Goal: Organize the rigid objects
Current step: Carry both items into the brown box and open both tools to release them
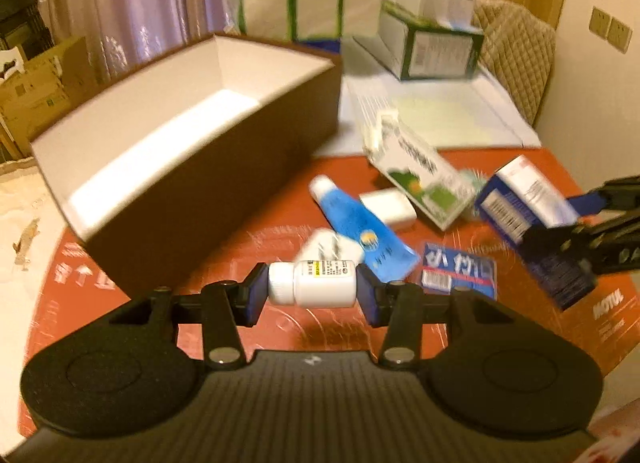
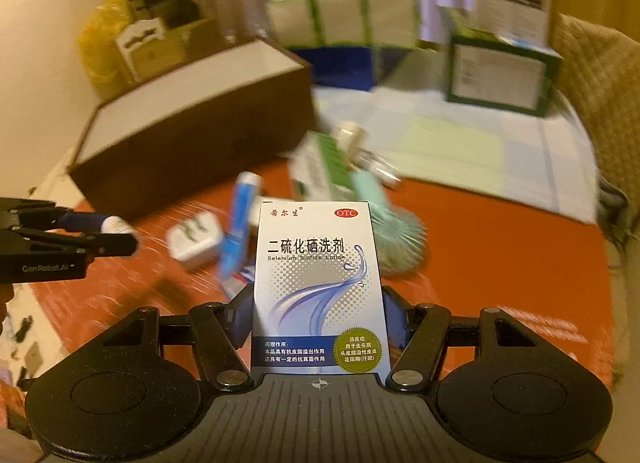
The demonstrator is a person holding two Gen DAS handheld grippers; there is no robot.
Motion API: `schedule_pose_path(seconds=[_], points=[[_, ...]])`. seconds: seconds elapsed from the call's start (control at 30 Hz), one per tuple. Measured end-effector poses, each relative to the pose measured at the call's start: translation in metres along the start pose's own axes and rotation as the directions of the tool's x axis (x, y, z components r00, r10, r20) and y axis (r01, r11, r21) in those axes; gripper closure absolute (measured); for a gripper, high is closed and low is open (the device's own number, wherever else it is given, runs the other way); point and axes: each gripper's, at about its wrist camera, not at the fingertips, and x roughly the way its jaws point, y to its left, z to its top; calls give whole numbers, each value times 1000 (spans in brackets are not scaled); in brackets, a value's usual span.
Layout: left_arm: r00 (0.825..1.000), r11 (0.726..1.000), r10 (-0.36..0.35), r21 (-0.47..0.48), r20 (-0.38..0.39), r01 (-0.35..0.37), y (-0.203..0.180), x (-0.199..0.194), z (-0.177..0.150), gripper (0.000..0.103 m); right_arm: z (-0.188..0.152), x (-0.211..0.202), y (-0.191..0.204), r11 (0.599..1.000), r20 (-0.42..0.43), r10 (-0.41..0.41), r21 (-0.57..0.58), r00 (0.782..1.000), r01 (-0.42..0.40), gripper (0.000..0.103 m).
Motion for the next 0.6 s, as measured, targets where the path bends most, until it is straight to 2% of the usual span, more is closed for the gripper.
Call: schedule_pose_path(seconds=[0.17, 0.37, 0.6], points=[[999, 1000, -1, 9, 49, 0, 33, -18, 28, 61, 34, 12, 50, 997, 38, 68, -44, 997, -66, 42], [997, 999, -12, 32, 73, 10, 93, -16, 63, 61, 87, 33, 116, 993, 108, 106, -70, 988, -99, 42], [999, 999, -22, 28, 43, 21, 162, 9, 87, 61, 144, 81, 172, 994, 139, 97, -66, 986, -88, 42]])
